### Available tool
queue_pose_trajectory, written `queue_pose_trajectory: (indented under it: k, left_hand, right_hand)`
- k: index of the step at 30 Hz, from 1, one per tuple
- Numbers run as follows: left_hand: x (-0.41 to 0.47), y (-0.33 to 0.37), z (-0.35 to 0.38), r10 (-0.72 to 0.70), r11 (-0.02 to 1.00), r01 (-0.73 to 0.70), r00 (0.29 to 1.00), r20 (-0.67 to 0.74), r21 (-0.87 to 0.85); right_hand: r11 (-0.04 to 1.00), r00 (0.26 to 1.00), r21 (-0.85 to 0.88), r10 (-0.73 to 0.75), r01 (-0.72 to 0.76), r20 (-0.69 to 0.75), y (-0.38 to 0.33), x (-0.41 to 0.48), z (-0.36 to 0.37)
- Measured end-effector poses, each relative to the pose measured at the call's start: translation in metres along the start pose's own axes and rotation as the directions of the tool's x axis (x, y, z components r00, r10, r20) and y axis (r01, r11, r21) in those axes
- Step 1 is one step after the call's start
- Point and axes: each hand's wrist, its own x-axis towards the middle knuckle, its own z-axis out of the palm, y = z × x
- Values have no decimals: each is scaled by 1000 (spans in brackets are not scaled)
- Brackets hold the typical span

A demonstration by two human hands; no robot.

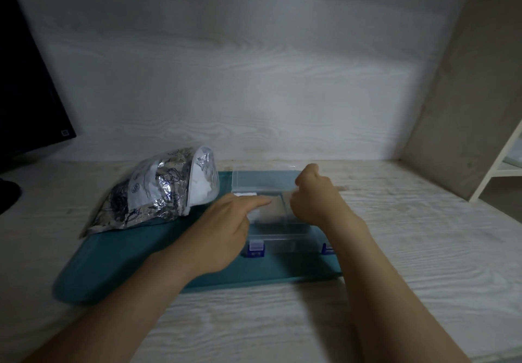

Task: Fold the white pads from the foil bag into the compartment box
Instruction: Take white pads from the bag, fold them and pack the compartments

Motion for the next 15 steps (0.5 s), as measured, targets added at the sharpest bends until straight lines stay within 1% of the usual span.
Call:
queue_pose_trajectory:
  k: [2,4,8,12,15]
  left_hand:
    - [-1,0,1,-14,1000,14,1000,-3,-13]
    - [1,2,4,-32,999,31,999,-15,-22]
    - [2,11,6,-8,997,6,1000,20,76]
    - [0,14,1,2,989,-6,1000,27,146]
    - [0,13,0,-20,986,12,999,49,169]
  right_hand:
    - [1000,1000,2,17,-17,9,0,1,1]
    - [999,998,20,48,-47,-38,2,3,1]
    - [994,987,70,89,-80,-135,9,11,3]
    - [997,978,23,81,-79,-192,11,15,8]
    - [999,982,-6,50,-52,-181,12,17,10]
